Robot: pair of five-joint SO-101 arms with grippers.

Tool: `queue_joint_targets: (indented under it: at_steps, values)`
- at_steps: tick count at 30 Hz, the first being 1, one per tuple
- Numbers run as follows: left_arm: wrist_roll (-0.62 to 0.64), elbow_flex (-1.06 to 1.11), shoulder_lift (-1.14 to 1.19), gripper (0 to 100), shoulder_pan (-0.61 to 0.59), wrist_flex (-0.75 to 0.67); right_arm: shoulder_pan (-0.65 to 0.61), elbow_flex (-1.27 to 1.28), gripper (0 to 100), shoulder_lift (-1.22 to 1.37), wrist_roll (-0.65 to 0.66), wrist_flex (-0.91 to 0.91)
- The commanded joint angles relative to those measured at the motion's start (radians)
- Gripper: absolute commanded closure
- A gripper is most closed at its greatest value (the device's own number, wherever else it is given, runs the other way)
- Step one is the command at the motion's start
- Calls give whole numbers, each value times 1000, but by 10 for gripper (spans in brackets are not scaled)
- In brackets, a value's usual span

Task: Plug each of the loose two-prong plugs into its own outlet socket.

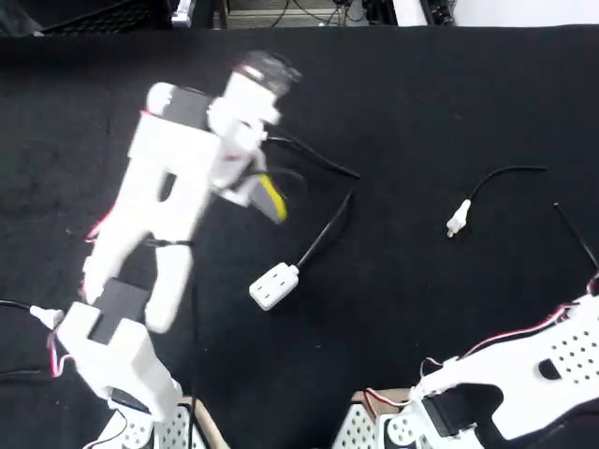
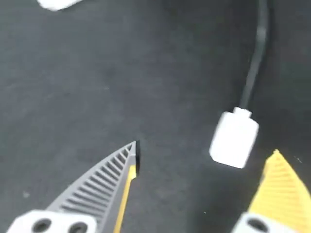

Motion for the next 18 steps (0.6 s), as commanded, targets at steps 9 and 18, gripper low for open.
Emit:
queue_joint_targets:
  at_steps: [9, 18]
  values:
    - [-5, -91, -12, 607, -415, 28, -18, -42, 593, 81, 11, -78]
    - [-9, -33, -5, 607, -677, 26, -18, -44, 895, 160, 11, -80]
